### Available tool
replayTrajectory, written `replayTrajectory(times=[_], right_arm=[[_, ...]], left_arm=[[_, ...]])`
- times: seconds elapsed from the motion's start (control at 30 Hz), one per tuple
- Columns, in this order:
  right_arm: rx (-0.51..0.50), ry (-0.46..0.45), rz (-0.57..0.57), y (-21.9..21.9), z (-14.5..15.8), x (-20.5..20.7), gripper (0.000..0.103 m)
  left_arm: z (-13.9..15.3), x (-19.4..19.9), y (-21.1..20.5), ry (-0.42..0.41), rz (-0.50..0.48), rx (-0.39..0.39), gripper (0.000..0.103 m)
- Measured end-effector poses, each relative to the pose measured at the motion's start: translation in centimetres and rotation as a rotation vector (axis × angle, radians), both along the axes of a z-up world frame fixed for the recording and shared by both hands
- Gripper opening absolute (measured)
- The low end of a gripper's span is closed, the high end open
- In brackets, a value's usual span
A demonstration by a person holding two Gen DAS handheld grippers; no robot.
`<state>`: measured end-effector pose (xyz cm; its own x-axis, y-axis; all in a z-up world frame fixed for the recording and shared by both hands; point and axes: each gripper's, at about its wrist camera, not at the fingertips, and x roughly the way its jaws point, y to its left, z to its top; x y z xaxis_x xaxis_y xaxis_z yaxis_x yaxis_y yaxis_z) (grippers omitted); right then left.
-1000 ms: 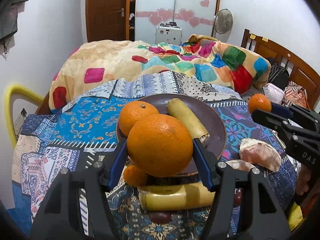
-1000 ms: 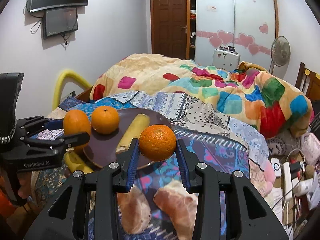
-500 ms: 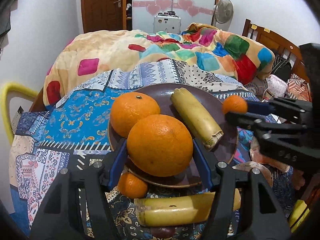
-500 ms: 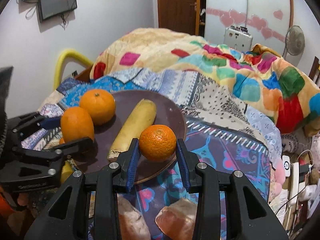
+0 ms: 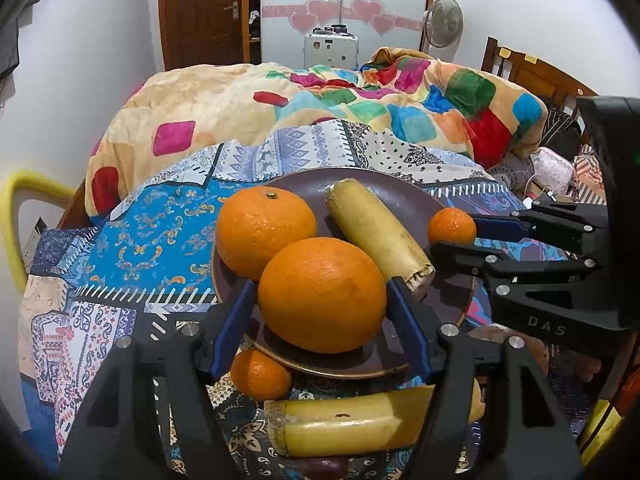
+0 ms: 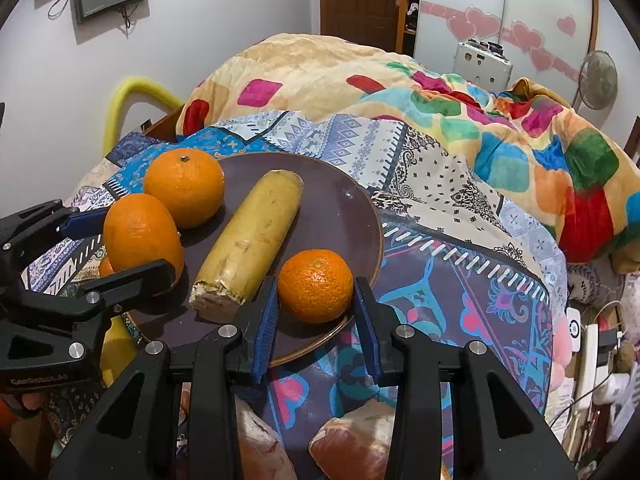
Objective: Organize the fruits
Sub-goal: 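Place the orange on the plate with the left tool while the right tool places the tangerine, then grasp a brown date with the left tool while the right tool grasps the long yellow shoot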
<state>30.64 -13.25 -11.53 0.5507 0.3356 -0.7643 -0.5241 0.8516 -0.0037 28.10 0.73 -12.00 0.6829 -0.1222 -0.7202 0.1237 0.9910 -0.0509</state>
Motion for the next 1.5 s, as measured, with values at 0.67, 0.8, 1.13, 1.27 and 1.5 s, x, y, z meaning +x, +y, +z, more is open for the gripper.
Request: replayTrajectory(times=[0.67, 0.8, 1.13, 1.27, 1.5], right_arm=[[0.065, -0.102, 0.01, -1.6, 4.2, -5.6, 0.042], [0.078, -0.128, 0.02, -1.9, 5.0, -7.7, 0.043], [0.114, -0.129, 0.042, -2.4, 4.1, -11.3, 0.048], [0.116, -0.112, 0.04, -2.5, 3.0, -11.8, 0.048], [0.12, -0.059, 0.05, -2.1, 0.5, -11.8, 0.048]], left_arm=[[4.0, -5.3, 1.3, -0.074, 0.024, -0.002, 0.085], [4.3, -7.0, 1.8, -0.079, 0.041, 0.0, 0.086], [2.9, -10.3, 2.7, -0.048, 0.068, 0.013, 0.086], [1.2, -10.8, 2.6, -0.018, 0.068, 0.012, 0.086], [-1.9, -9.9, 2.3, 0.044, 0.053, -0.01, 0.068]])
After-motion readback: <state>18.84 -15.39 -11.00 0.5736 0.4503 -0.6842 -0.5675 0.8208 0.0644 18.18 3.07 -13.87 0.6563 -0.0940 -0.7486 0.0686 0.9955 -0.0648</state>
